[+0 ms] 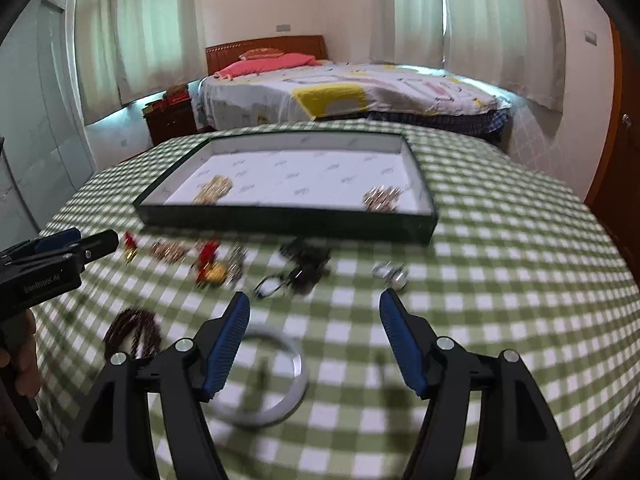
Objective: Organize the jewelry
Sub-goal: 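Withdraw both open tools from the box toward the bead bracelet and white bangle, then grasp the dark red bead bracelet with the left tool while the right tool grasps the white jade bangle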
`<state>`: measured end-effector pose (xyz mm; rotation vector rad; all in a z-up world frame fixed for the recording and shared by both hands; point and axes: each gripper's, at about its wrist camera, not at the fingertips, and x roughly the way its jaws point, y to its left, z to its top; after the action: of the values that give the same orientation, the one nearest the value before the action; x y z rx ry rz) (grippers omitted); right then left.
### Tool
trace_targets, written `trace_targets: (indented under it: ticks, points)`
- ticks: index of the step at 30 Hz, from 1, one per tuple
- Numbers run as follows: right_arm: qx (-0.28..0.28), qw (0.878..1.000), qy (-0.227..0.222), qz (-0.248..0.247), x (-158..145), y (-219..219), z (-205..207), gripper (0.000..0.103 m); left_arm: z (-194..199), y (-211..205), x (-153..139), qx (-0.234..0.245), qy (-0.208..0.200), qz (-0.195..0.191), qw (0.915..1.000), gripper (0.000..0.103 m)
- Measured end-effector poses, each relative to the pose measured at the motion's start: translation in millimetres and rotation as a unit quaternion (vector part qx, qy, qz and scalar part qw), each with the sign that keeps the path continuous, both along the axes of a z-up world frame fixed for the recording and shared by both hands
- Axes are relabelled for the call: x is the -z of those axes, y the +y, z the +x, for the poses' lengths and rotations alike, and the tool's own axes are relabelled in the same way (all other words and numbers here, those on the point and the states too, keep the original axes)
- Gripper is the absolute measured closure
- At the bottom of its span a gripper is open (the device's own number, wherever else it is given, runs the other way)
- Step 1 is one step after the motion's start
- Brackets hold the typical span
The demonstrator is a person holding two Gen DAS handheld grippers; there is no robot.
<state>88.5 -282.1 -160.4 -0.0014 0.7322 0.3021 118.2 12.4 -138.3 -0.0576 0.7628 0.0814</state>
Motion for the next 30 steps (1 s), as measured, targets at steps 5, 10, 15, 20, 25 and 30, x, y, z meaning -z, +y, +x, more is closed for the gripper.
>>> trace_targets:
  ticks: [5, 10, 15, 20, 25, 30]
  points:
    - [-0.007, 1.0, 0.005, 0.001, 7.0, 8.1, -8.8, 0.032, -17.3, 7.7, 3.8, -0.01, 0.003, -0.003, 0.9999, 0.026]
    - [-0.01, 1.0, 0.014, 0.001, 14.1, 16.6, -11.7, 0.032, -28.3, 13.7, 8.9, -0.017, 0.009, -0.004, 0.9998, 0.026]
    - [-0.019, 1.0, 0.021, -0.014, 22.0, 28.4, -12.9, 0.029, -35.8, 18.5, 10.7, -0.026, 0.006, -0.004, 0.9996, 0.026]
    - [-0.015, 0.999, 0.026, -0.017, 25.0, 29.0, -12.0, 0.025, -36.7, 16.9, 10.3, -0.026, 0.002, -0.007, 0.9996, 0.026]
    - [-0.016, 0.999, 0.031, -0.014, 25.8, 26.7, -13.0, 0.024, -38.2, 10.3, 10.6, -0.019, 0.0, -0.002, 0.9998, 0.026]
    - [-0.022, 0.999, 0.037, -0.024, 29.3, 31.9, -12.2, 0.024, -39.0, 7.0, 12.5, -0.016, 0.0, -0.002, 0.9999, 0.026]
